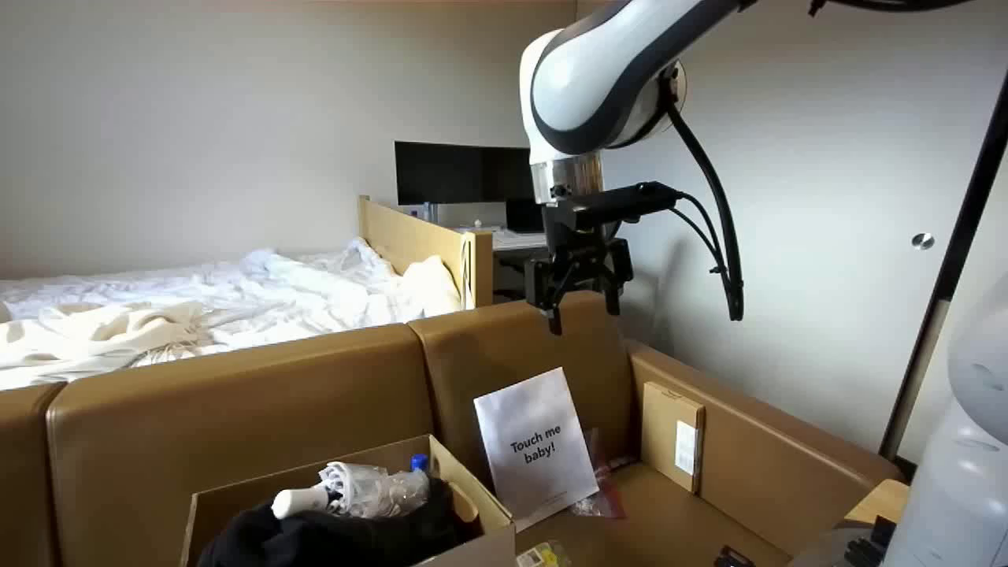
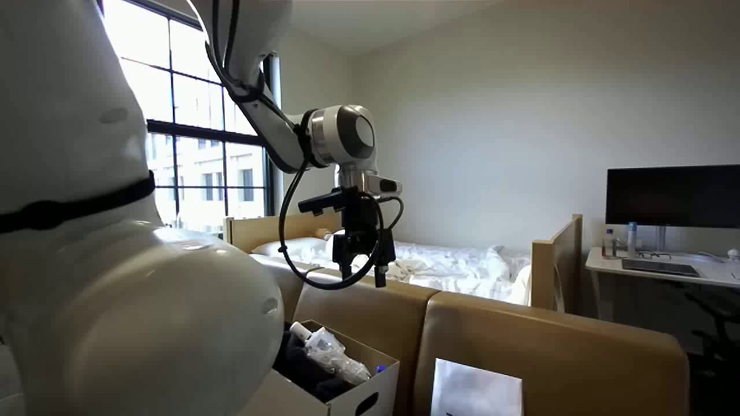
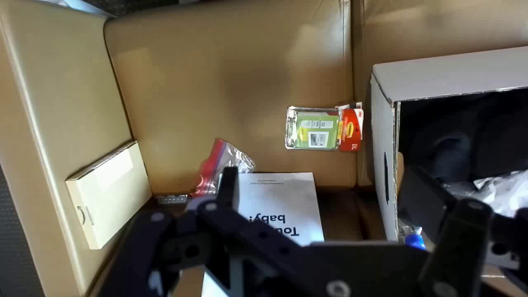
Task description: Pick up the white object wrapped plastic and put it on the hand rest of the couch.
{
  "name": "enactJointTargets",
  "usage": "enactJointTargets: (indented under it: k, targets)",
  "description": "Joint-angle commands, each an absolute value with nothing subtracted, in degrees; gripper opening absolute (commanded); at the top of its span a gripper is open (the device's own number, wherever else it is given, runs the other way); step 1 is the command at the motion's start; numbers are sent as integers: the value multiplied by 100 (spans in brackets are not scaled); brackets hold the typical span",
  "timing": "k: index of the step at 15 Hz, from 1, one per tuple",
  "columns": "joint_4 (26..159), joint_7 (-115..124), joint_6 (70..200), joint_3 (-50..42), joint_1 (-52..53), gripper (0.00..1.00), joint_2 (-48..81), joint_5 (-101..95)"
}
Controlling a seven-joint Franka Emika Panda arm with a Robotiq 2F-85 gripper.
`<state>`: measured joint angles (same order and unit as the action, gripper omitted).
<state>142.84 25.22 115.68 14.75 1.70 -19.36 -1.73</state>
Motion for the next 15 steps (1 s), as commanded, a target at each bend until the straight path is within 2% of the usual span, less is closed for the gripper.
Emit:
enactJointTargets:
  k: [1,10,15]
  targets:
    - [14279,2553,11559,1364,284,100,-1926,-212]
    - [14279,2553,11559,1365,284,100,-1926,-212]
    - [13997,2480,12111,1219,204,100,-1524,-11]
